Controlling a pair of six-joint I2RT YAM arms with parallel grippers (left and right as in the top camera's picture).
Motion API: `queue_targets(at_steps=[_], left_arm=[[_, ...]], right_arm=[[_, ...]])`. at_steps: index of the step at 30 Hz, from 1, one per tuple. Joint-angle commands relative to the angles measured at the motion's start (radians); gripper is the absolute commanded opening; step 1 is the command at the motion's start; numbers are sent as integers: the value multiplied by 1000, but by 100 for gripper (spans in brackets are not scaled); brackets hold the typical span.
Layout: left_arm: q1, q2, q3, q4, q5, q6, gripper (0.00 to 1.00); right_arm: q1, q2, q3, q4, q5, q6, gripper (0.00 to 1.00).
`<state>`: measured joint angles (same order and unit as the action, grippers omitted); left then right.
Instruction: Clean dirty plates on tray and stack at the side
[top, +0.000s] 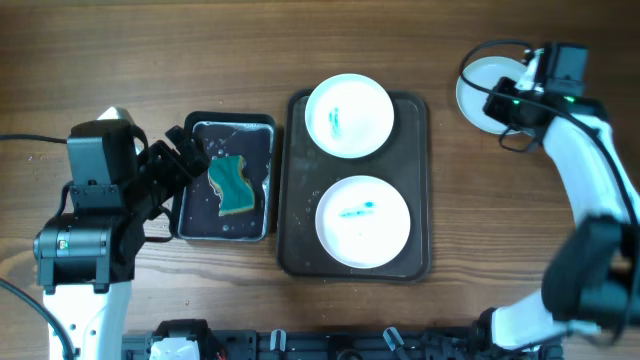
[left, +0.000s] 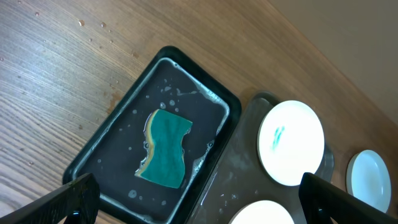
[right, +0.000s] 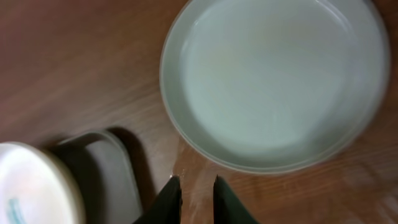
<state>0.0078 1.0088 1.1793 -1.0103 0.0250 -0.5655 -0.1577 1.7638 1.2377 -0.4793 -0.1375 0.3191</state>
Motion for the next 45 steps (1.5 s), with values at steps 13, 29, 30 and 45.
queue_targets(at_steps=[13,29,30,45], left_arm=[[1,1,18,3,8,5,100],[1,1,18,3,8,5,100],[1,1,18,3,8,5,100],[1,1,18,3,8,5,100]], right_arm=[[-18,216,-5,174,168,-58,19],[-18,180,-7,-359,164,46,15],[-18,171,-7,-389,163,56,16],[3,-388,-8,-608,-186,-93,36]])
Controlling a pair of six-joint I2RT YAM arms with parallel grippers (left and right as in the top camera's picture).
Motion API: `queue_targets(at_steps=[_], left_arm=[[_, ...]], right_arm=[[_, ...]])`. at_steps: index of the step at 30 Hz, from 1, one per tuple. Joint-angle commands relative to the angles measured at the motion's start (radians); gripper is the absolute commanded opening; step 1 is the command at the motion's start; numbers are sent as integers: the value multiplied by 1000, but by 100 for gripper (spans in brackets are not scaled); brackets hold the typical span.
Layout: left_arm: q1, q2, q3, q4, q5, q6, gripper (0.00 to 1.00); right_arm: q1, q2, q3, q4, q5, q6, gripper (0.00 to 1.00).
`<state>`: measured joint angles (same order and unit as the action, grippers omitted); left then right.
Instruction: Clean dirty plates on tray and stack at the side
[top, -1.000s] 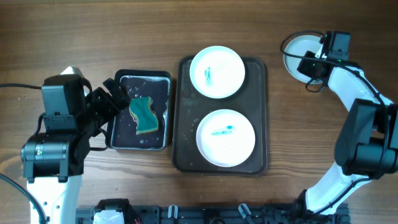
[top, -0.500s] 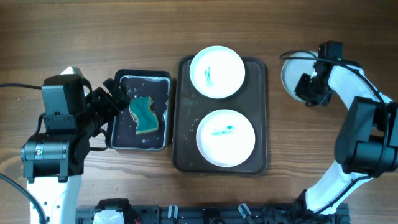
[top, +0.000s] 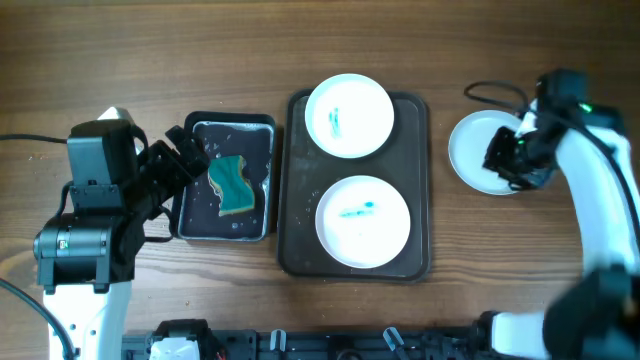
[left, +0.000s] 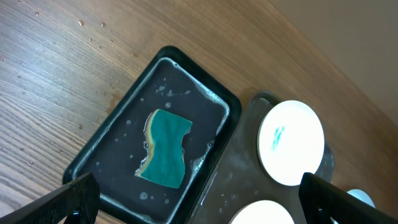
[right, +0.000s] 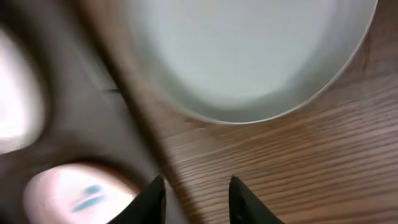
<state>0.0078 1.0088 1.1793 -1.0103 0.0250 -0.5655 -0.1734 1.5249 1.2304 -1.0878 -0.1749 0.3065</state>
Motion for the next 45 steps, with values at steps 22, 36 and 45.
queue_targets(at_steps=[22,36,45], left_arm=[[1,1,18,3,8,5,100],[1,1,18,3,8,5,100],[1,1,18,3,8,5,100]], right_arm=[[482,-136,-546,463,20,72,32],[482,-35,-529,648,18,-298,4],[497,-37,-520,766,19,-642,4]])
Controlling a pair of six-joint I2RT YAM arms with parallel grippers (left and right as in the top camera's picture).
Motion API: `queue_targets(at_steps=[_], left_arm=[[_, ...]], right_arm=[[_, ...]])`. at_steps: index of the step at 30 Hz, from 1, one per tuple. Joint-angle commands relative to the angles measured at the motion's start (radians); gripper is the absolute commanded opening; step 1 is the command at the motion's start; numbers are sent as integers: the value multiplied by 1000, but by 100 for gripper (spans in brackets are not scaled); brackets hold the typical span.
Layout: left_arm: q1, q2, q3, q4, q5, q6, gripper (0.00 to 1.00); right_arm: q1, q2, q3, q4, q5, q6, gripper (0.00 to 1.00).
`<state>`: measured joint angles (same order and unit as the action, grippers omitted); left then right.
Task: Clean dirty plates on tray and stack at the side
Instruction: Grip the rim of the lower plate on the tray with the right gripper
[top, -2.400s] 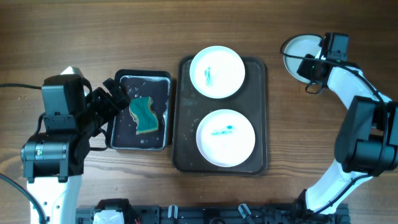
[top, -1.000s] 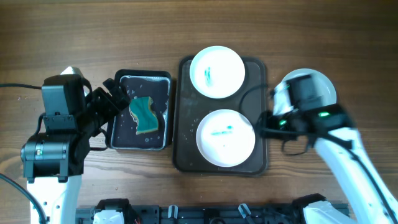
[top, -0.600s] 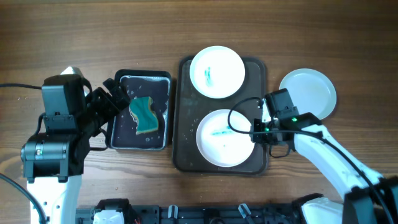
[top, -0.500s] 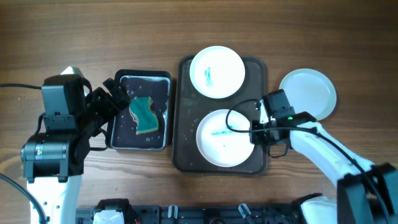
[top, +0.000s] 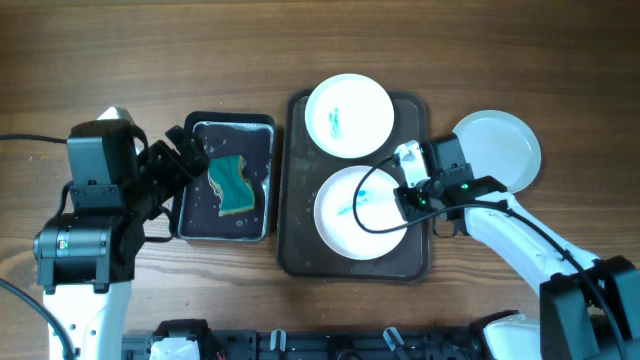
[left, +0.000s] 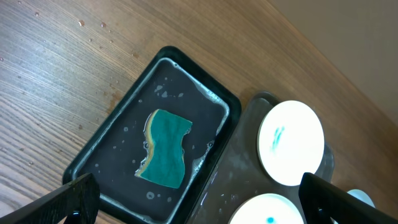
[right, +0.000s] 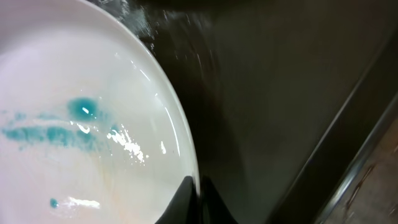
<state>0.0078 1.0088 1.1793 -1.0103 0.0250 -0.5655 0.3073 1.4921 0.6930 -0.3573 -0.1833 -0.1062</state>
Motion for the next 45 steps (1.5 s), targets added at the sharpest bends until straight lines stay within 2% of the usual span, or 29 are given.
queue_targets(at_steps=[1,11,12,13,15,20,22,23,26,31,34,39,42,43,45], left_arm=[[1,1,18,3,8,5,100],[1,1,18,3,8,5,100],[1,1,18,3,8,5,100],[1,1,18,3,8,5,100],[1,1,18,3,8,5,100],[1,1,18,3,8,5,100],[1,1,18,3,8,5,100],[1,1,18,3,8,5,100],[1,1,18,3,8,5,100],[1,1,18,3,8,5,100],[1,1,18,3,8,5,100],[1,1,18,3,8,5,100],[1,1,18,3,8,5,100],[1,1,18,3,8,5,100],[1,1,18,3,8,5,100]], right_arm=[[28,-4,18,61,27,-307,4],[106,-4,18,202,45,-498,5],[107,-8,18,225,68,-496,8],[107,-13,19,236,81,-495,16],[107,-41,20,269,143,-458,20],[105,-180,20,294,192,-183,31],[105,-261,20,248,191,29,39],[105,-311,20,187,184,196,46],[105,-414,19,-67,148,512,49],[105,-439,16,-417,-142,776,49],[105,-399,-6,-479,-177,909,53],[105,-304,-73,-380,-189,1034,53],[105,-218,-114,-281,-230,1078,45],[105,-181,-125,-246,-233,1096,38],[105,-119,-129,-195,-237,1105,37]])
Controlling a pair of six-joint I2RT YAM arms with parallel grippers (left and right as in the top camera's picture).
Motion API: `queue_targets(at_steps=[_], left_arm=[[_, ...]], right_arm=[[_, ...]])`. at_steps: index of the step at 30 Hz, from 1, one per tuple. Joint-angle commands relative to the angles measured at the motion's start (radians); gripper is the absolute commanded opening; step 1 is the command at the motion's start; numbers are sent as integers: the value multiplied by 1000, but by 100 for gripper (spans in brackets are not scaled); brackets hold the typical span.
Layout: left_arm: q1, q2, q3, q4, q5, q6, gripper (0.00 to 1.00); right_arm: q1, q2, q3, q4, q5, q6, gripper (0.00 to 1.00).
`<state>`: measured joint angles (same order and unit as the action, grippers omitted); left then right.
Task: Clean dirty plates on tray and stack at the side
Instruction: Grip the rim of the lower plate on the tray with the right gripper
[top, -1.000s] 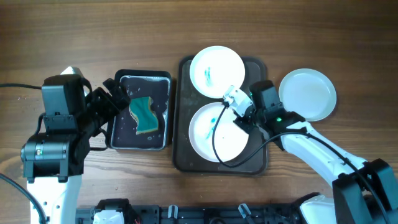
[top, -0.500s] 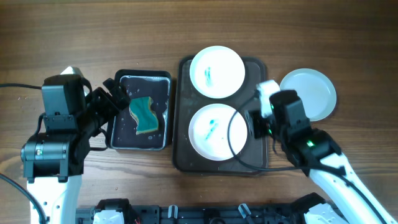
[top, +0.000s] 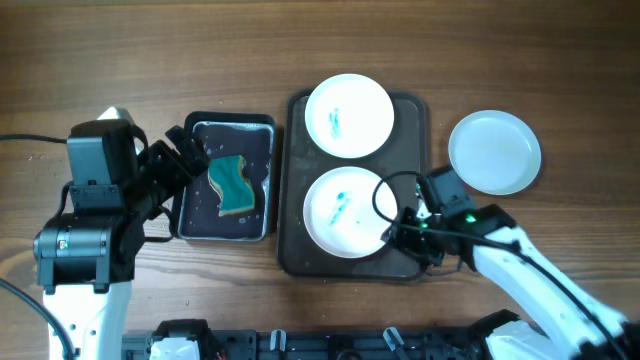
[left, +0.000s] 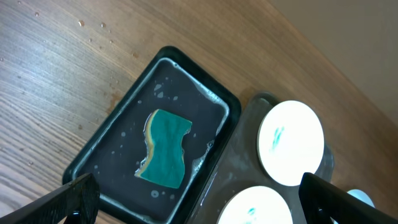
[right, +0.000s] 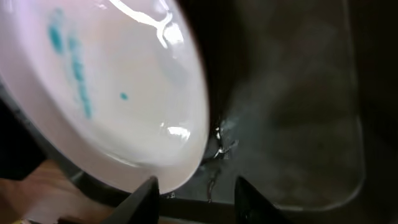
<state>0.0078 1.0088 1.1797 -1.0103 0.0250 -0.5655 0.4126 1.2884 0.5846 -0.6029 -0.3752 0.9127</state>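
Two dirty white plates with teal smears lie on the dark tray (top: 418, 130): a far plate (top: 348, 115) and a near plate (top: 345, 212). A clean white plate (top: 494, 152) rests on the wood to the right of the tray. The teal sponge (top: 231, 184) lies in the black water basin (top: 190, 228). My right gripper (top: 401, 236) is low at the near plate's right rim. In the right wrist view this gripper (right: 198, 202) is open, and the plate's edge (right: 186, 155) lies just ahead of its left finger. My left gripper (left: 202, 202) hangs open high over the basin.
Water drops speckle the basin floor and the wood beside it (left: 93, 34). The wet tray floor (right: 292, 112) lies bare to the right of the near plate. A black cable (top: 385, 195) loops over the tray by the right arm.
My right gripper was narrow at the near plate's right rim; now it is open and nearer the tray's front right corner. The near plate sits a little further left and turned. The left arm is unchanged.
My right gripper was first over the clean plate at the table's far right. Then the plate lay nearer, beside the tray, with the gripper at its edge. Then the gripper was at the near dirty plate's rim, and now it is open there. The left arm stayed over the basin.
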Motion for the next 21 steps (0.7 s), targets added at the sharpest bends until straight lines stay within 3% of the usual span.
queue_targets(at_steps=[1,3,6,11,15,18,21], left_arm=[[1,1,17,3,8,5,100],[1,1,17,3,8,5,100],[1,1,18,3,8,5,100],[1,1,17,3,8,5,100],[1,1,17,3,8,5,100],[1,1,17,3,8,5,100],[1,1,17,3,8,5,100]], right_arm=[[0,106,-21,75,-46,85,37],[0,150,-21,127,-68,81,29],[0,163,-18,142,-75,52,4],[-1,111,10,82,43,-126,4],[0,61,46,50,235,-442,4],[0,49,59,103,264,-663,4],[0,50,59,193,265,-793,4]])
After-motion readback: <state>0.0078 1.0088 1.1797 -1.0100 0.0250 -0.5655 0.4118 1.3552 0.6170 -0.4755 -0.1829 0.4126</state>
